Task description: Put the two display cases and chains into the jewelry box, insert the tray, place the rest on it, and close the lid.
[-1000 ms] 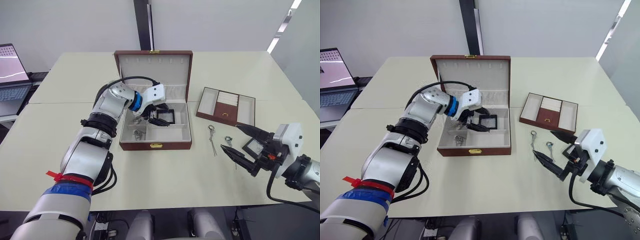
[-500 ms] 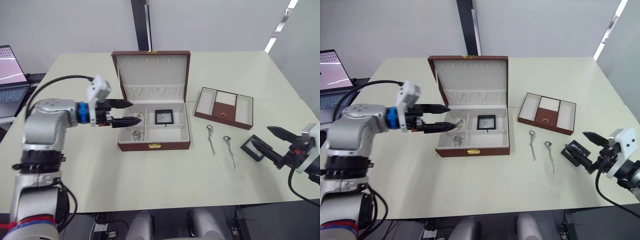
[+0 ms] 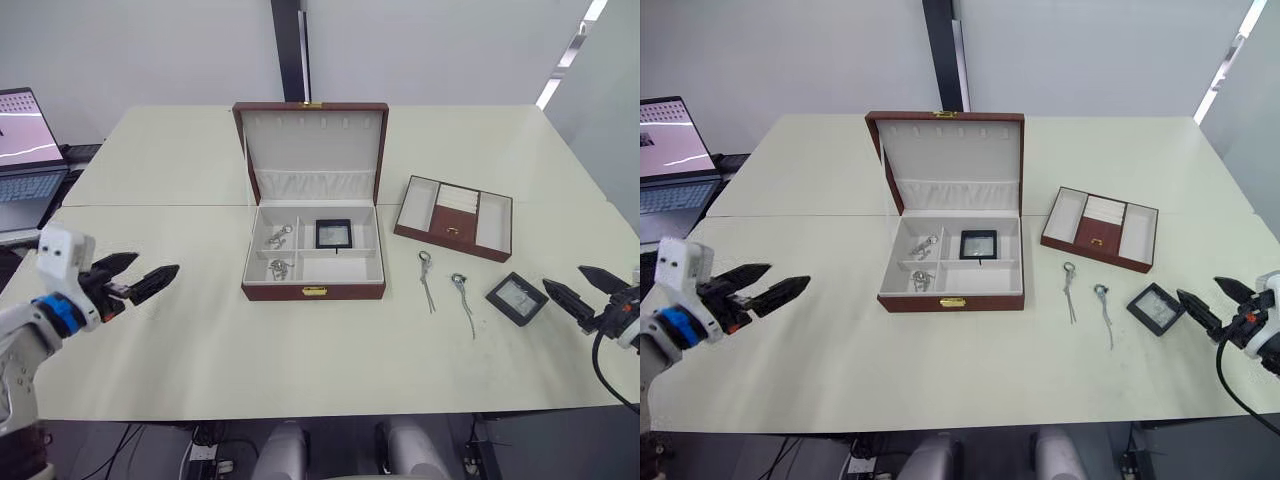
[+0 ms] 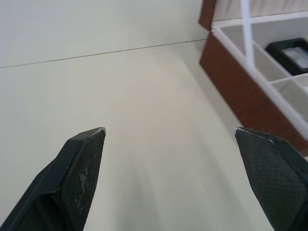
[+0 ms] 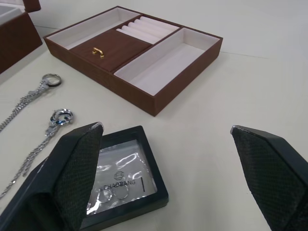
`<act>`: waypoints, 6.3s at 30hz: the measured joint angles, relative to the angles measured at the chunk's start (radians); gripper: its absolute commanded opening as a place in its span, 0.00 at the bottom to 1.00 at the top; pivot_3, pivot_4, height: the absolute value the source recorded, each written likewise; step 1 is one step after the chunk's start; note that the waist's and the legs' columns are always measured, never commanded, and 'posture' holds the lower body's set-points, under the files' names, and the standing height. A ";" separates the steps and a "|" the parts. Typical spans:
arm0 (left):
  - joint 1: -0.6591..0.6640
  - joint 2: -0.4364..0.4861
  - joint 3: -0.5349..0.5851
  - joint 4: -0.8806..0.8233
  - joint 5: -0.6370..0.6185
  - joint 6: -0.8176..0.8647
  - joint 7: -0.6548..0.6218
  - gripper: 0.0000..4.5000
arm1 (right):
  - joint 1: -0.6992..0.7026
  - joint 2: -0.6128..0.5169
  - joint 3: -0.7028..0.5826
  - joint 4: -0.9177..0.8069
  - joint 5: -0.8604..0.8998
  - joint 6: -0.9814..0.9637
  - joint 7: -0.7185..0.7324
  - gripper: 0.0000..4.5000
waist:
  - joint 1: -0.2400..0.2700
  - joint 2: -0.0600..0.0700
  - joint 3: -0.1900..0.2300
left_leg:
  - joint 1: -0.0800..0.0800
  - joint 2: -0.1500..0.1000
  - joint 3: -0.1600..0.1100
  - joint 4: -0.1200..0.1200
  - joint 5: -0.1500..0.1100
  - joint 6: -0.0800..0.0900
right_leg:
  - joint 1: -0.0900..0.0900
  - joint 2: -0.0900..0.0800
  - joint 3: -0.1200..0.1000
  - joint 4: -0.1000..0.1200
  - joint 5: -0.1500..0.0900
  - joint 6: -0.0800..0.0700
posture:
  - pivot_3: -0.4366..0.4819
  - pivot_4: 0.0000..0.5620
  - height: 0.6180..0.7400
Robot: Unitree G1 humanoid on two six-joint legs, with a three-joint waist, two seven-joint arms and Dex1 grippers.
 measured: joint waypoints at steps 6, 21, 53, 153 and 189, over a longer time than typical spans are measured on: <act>0.114 -0.063 0.068 -0.017 0.013 -0.110 0.116 0.99 | -0.061 -0.018 0.009 0.115 -0.046 -0.054 0.015 1.00 | 0.000 0.000 0.000 | 0.000 0.000 0.000 0.000 0.000 0.000 | 0.000 0.000 0.000 0.000 0.000 0.000 | 0.48 0.27 1.00; 0.203 -0.110 0.123 0.062 0.016 -0.302 0.248 0.99 | -0.092 0.003 0.011 0.205 -0.101 -0.148 -0.048 1.00 | 0.000 0.000 -0.001 | 0.000 0.000 0.001 0.000 0.000 0.000 | 0.000 0.000 0.000 0.000 0.000 0.000 | 0.48 0.27 1.00; 0.119 0.127 -0.205 -0.199 -0.168 -0.216 -0.058 0.99 | -0.112 -0.173 0.200 -0.086 -0.022 0.074 0.303 1.00 | 0.000 0.001 -0.001 | 0.000 0.000 0.000 -0.001 0.000 0.000 | 0.000 0.001 0.000 -0.001 0.000 0.000 | 0.48 0.27 1.00; 0.528 -0.243 -0.417 -0.508 -0.031 -0.534 0.268 1.00 | -1.108 0.373 1.040 0.255 -0.409 0.298 0.523 0.00 | -0.002 0.003 0.001 | -0.002 0.000 -0.002 -0.001 0.000 0.000 | -0.003 0.001 -0.002 -0.003 0.001 -0.002 | 0.48 0.27 1.00; 0.266 -0.085 -0.307 -0.368 -0.192 -0.318 0.242 1.00 | -0.695 0.258 0.525 -0.003 -0.180 0.226 0.348 1.00 | 0.000 0.003 0.001 | -0.002 -0.001 -0.002 -0.002 0.000 0.000 | -0.002 0.002 -0.003 -0.004 0.001 -0.002 | 0.48 0.27 1.00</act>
